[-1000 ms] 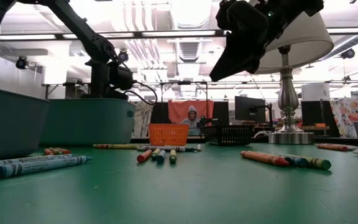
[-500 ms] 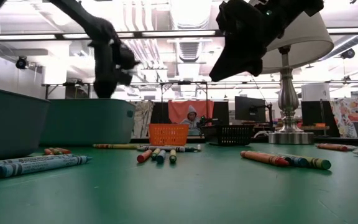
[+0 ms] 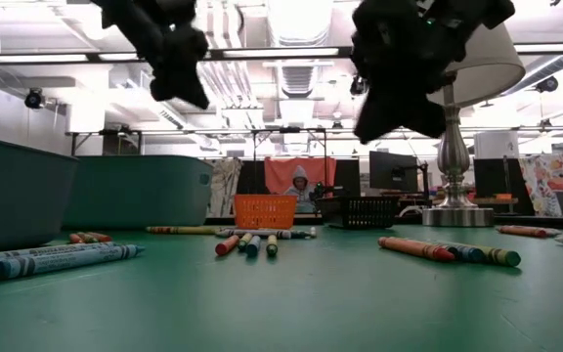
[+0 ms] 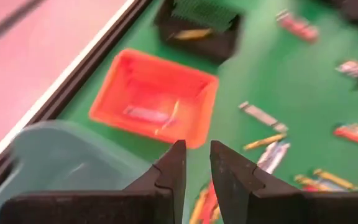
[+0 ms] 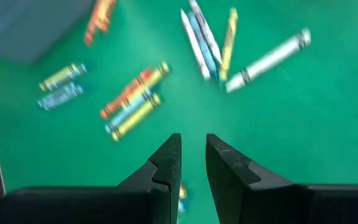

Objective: Sort crayons
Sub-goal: Put the white crayon into the blue bin

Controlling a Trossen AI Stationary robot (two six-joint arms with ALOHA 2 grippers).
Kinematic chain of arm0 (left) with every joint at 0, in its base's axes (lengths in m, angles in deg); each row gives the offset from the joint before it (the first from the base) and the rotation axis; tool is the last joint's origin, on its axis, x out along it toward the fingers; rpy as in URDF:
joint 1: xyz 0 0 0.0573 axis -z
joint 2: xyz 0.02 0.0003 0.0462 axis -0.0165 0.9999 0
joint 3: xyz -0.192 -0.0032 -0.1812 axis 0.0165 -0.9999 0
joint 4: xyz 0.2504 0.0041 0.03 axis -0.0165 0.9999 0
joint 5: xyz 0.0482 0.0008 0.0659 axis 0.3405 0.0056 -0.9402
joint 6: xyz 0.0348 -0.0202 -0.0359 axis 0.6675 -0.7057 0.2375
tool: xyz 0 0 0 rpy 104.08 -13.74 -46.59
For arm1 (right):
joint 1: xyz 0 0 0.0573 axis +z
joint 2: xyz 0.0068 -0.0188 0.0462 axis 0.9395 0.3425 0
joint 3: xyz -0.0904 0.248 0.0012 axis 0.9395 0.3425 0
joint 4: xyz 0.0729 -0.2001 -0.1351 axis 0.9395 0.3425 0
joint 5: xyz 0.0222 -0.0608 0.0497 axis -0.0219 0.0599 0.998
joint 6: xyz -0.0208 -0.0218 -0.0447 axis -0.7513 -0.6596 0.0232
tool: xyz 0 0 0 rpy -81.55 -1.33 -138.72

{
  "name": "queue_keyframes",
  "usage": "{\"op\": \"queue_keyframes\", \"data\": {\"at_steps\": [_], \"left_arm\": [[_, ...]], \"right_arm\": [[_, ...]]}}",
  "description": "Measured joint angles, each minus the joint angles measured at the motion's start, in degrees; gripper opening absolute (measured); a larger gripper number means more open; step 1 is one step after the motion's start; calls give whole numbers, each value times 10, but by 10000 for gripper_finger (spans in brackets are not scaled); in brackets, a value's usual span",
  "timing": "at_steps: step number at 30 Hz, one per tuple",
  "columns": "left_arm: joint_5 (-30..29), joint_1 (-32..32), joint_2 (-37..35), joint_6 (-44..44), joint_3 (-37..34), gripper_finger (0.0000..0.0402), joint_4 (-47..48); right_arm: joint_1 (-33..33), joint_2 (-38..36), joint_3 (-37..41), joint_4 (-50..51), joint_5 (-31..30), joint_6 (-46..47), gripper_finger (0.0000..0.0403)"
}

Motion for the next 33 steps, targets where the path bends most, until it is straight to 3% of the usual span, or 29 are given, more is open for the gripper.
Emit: {"op": "queue_keyframes", "data": {"at_steps": [8, 12, 18, 24, 28, 33], "left_arm": [[-5, 133, -100, -74, -140, 55, -236], [-29, 181, -126, -105, -198, 55, -343], [-57, 222, -142, -152, -254, 55, -428], [-65, 246, -146, -170, -280, 55, -498], [-65, 248, -148, -169, -282, 55, -512], [-65, 248, -146, -163, -268, 55, -513]], "right_arm": [[-22, 0, -42, 195, -4, 45, 63], [-47, 0, -62, 208, -36, 34, 63], [-76, 0, -96, 207, -35, -132, 63], [-103, 10, -145, 202, -36, -211, 63], [-113, 43, -184, 199, -36, -269, 63], [-116, 110, -236, 201, -36, -439, 63]]}}
